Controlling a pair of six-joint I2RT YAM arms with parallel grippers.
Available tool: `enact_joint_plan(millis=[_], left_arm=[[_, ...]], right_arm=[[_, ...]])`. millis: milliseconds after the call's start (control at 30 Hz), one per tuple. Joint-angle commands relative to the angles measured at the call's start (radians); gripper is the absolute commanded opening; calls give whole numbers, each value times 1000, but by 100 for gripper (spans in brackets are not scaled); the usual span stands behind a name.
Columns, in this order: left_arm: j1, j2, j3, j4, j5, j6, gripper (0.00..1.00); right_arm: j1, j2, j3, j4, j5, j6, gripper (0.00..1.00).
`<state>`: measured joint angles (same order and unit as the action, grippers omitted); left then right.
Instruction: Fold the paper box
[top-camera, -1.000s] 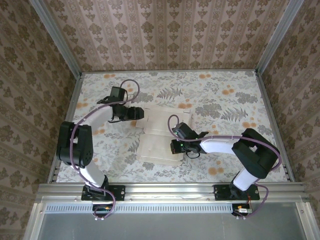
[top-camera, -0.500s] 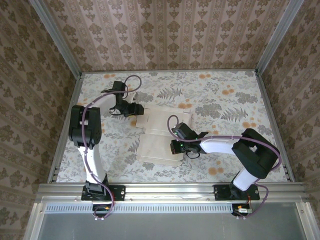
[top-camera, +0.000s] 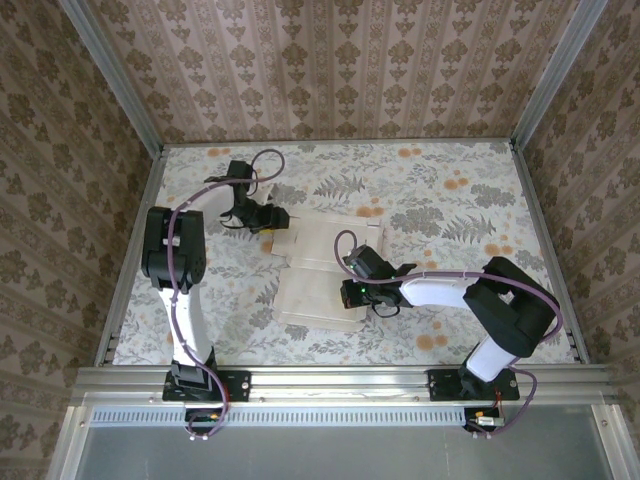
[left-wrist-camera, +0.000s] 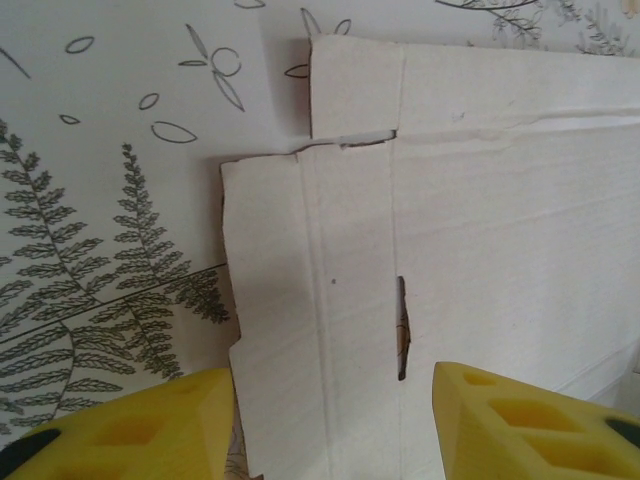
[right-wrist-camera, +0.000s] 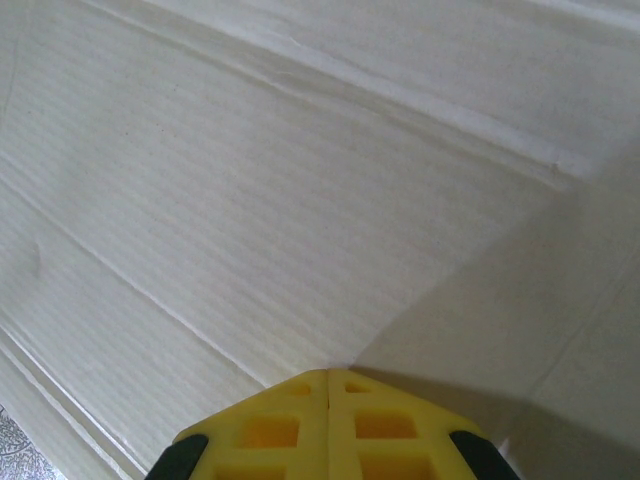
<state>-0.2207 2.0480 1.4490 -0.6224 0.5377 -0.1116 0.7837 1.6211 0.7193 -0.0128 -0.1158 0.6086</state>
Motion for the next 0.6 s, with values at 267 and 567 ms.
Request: enact_joint_plan(millis=[267, 567], left_arm=[[6, 61, 51, -38, 21, -7, 49], [4, 63, 57, -54, 84, 31, 32]], right_arm=[[11, 61, -15, -87, 26, -3, 0], [10, 62, -21, -82, 33, 0, 0]])
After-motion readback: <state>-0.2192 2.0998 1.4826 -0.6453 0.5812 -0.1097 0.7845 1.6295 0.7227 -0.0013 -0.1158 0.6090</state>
